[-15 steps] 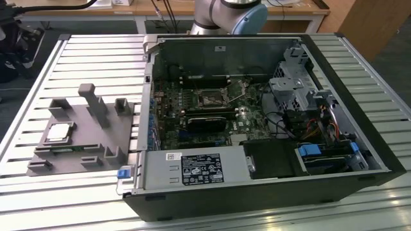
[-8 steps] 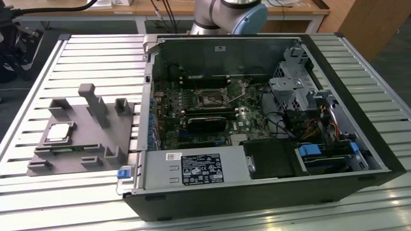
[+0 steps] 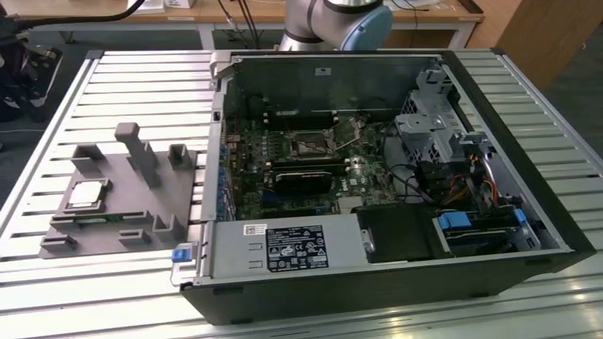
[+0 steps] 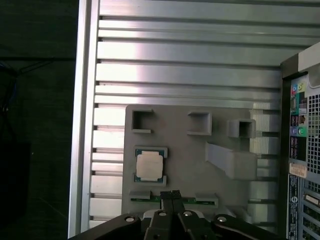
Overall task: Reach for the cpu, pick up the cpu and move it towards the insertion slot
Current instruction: 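Reach for the cpu, then pick up the cpu and move it towards the insertion slot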
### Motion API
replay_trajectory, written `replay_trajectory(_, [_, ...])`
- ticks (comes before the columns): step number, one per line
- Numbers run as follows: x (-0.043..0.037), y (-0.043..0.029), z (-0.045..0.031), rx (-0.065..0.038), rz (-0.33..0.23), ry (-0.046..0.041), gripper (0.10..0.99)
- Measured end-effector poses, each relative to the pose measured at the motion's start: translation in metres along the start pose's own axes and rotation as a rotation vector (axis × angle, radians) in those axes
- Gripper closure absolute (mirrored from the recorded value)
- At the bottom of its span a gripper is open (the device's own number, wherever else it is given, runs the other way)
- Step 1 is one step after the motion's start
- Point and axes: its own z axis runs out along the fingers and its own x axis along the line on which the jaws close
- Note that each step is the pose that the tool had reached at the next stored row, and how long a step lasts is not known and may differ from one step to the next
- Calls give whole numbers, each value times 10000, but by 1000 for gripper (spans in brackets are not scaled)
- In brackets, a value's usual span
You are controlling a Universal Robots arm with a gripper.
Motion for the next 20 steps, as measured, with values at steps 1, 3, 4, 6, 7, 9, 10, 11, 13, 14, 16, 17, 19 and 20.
replay_trajectory(1, [9,0,8,2,1,2,973])
replay_trajectory(3, [18,-1,33,0,0,0,918])
replay_trajectory(4, [20,-2,49,1,-1,0,855])
replay_trajectory(6, [23,-3,85,0,0,0,792])
replay_trajectory(7, [24,-4,103,0,0,0,733])
replay_trajectory(9, [28,-10,140,-1,0,0,678])
replay_trajectory(10, [33,-19,157,0,0,1,620])
replay_trajectory(11, [37,-27,175,-1,0,0,620])
replay_trajectory(13, [46,-37,211,-1,2,0,502])
replay_trajectory(14, [49,-40,229,-1,1,0,502])
replay_trajectory(16, [53,-42,265,0,-1,1,439])
replay_trajectory(17, [63,-42,284,0,1,1,439])
replay_trajectory(19, [91,-43,319,0,1,1,439])
replay_trajectory(20, [106,-43,338,0,2,0,439])
